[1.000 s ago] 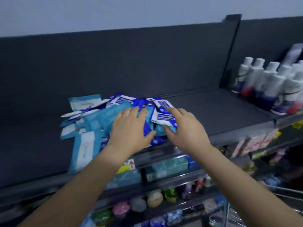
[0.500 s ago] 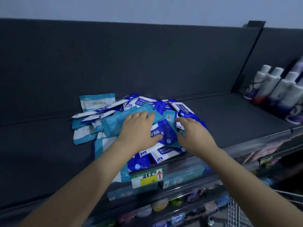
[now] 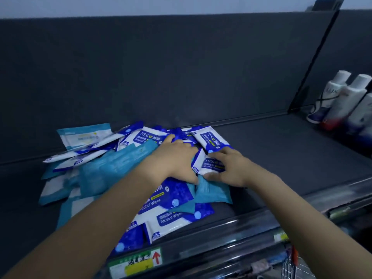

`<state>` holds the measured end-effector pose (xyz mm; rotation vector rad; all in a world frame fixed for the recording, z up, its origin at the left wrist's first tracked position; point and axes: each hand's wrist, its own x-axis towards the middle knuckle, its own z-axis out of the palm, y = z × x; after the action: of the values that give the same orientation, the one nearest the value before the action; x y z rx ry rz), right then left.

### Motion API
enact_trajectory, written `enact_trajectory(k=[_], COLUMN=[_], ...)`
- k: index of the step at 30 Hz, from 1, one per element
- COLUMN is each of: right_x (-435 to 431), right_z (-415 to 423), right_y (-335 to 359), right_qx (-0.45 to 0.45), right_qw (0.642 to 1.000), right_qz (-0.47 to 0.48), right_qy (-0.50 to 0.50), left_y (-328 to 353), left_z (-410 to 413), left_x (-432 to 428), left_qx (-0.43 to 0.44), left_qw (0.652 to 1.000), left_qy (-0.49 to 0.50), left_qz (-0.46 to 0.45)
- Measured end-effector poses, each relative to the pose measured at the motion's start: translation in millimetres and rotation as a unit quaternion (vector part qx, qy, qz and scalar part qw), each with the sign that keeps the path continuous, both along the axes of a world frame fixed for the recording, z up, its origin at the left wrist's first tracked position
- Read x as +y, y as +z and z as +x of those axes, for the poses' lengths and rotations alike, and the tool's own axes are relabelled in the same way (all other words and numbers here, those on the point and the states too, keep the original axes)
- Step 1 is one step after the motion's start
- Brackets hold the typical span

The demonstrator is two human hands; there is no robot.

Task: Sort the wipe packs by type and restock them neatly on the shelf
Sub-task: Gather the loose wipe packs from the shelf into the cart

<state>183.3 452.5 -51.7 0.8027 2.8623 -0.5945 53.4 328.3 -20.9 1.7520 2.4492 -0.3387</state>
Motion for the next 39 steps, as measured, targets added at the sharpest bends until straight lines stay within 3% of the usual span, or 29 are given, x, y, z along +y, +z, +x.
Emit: enact_trajectory(k=[4, 11, 21, 25, 30, 33, 37, 39], right_x=[5, 6, 8, 7, 14, 13, -1, -6], right_z=[-8, 6, 43, 47, 51, 50, 48, 42], right_y=[-1, 2, 9, 8, 8, 5, 10, 13], right_qx=[-0.012, 0.046, 0.020, 0.098, 0.205, 0.256, 0.296, 0.311], right_qw=[0.996, 0.975, 0.941, 0.923, 0.893, 0.859, 0.819, 0.815], right_qz=[0.047, 0.070, -0.085, -0.115, -0.144, -0.247, -0.410, -0.435], right_qy=[-0.076, -0.206, -0.327, -0.354, -0.373, -0.369, -0.271, -0.224], left_y=[8, -4, 7, 8, 0, 3, 23, 26], left_z=[-8, -1, 8, 5, -3, -9, -9, -4], left_x=[7, 34, 58, 60, 63, 65, 64, 65], left_qx=[-0.045, -0.140, -0.186, -0.179, -0.286, -0.299, -0.449, -0.438], left_qw=[0.997, 0.988, 0.976, 0.981, 0.958, 0.951, 0.870, 0.864], left_qy=[-0.009, -0.005, 0.036, -0.006, 0.001, -0.072, -0.100, -0.114], left_qz=[-0.058, -0.061, -0.104, -0.071, -0.028, 0.025, 0.176, 0.222])
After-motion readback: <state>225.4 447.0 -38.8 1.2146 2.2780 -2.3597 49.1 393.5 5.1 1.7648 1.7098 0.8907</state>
